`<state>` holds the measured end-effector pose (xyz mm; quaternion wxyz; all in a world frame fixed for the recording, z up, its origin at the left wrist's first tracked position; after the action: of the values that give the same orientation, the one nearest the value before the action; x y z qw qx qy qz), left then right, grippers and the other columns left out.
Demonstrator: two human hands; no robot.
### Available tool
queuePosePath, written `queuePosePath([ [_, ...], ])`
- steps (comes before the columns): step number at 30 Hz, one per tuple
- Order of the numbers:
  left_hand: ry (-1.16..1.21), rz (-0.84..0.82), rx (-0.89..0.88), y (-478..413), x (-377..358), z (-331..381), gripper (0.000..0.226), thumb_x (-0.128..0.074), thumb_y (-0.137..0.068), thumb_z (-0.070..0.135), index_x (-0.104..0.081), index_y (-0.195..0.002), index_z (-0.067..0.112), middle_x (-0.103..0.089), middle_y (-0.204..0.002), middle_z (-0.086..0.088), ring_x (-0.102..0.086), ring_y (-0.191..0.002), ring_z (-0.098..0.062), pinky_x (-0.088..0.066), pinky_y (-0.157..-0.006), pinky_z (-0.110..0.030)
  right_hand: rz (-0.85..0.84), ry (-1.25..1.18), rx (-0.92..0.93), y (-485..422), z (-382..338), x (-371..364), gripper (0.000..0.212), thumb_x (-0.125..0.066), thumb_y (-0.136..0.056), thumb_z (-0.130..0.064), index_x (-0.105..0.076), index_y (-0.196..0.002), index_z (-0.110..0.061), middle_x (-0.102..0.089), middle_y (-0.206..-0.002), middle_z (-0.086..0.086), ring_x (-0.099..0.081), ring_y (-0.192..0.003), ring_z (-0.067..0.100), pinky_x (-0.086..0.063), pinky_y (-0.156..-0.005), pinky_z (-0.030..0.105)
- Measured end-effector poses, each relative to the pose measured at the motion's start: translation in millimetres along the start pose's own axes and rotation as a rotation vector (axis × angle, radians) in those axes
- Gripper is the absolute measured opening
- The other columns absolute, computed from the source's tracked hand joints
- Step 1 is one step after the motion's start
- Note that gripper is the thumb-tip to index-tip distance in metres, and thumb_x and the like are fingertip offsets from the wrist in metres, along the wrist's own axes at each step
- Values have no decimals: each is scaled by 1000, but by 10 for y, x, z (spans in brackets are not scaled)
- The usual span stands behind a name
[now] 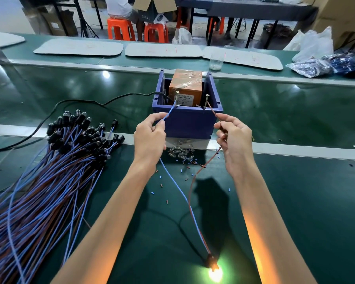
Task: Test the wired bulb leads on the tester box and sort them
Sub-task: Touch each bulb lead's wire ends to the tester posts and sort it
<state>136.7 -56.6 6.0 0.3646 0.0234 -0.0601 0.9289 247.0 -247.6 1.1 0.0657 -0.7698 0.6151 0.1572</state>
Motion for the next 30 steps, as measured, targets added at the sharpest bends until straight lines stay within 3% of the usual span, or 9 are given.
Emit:
queuePosePath([
  [30,-38,-2,-24,30,-19,53,26,-46,-97,9,-67,-102,23,-35,-47,11,-33,-46,-10,-38,-44,-20,-33,-15,-66,20,33,-45,21,-42,-92,5,-60,-94,-8,-59,-58,-3,-37,-43,3,-26,-39,13],
])
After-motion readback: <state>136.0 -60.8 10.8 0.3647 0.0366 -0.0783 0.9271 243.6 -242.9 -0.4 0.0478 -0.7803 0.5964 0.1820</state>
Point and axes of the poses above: each hand's wrist, its own y-axis away from the middle knuckle, its own x-axis out of the back of the hand, z = x × y, the point moved 10 cm from there along -y, towards the middle knuckle
